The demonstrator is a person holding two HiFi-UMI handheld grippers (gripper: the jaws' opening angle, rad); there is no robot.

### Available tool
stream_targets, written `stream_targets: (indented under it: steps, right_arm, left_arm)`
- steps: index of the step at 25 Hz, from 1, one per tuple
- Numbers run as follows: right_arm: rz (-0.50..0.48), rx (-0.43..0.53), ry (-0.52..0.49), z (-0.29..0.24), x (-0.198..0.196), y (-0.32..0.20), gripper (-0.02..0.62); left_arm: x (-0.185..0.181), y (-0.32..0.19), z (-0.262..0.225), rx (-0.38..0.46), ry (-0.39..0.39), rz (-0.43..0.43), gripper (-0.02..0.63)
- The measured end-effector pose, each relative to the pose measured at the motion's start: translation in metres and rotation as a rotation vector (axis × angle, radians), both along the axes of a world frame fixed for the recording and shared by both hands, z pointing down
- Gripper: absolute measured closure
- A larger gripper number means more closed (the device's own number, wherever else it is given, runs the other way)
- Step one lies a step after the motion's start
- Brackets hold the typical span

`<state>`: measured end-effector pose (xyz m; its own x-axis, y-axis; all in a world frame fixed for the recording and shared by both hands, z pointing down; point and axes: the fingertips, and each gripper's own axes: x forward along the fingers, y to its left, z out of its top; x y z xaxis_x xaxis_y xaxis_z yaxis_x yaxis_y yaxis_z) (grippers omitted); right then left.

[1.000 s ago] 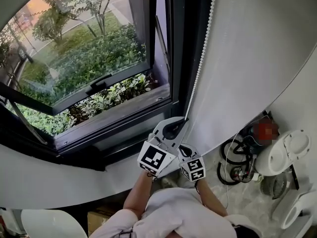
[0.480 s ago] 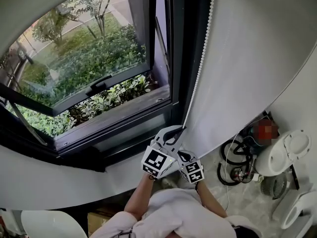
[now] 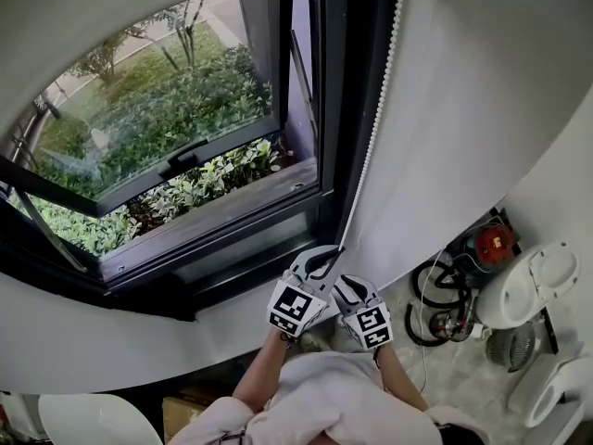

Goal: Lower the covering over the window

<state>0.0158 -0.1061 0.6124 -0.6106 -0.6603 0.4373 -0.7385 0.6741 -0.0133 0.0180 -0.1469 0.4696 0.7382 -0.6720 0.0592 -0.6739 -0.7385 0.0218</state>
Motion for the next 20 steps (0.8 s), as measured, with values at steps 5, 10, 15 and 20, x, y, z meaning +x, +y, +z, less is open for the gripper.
stream_targets:
  steps: [5, 10, 15, 20]
  right_arm:
    - [0.052, 0.146, -0.095, -0.080, 0.019, -0.010, 0.485]
    - [0.036, 0.324, -0.187, -0.176, 0.021, -0.020, 0.495]
    - [-0.003, 0.445, -0.221, -0.237, 0.012, -0.023, 0.495]
    - [-0.038, 0.526, -0.239, -0.277, 0.002, -0.031, 0.495]
  left_arm:
    - [0.000, 0.001, 0.002, 0.001, 0.016, -0.006, 0.589]
    - [-0.001, 0.000, 0.001, 0.006, 0.016, -0.013, 0.589]
    - [-0.001, 0.004, 0.000, 0.006, 0.020, -0.008, 0.589]
    - [0.001, 0.005, -0.001, 0.008, 0.018, -0.005, 0.589]
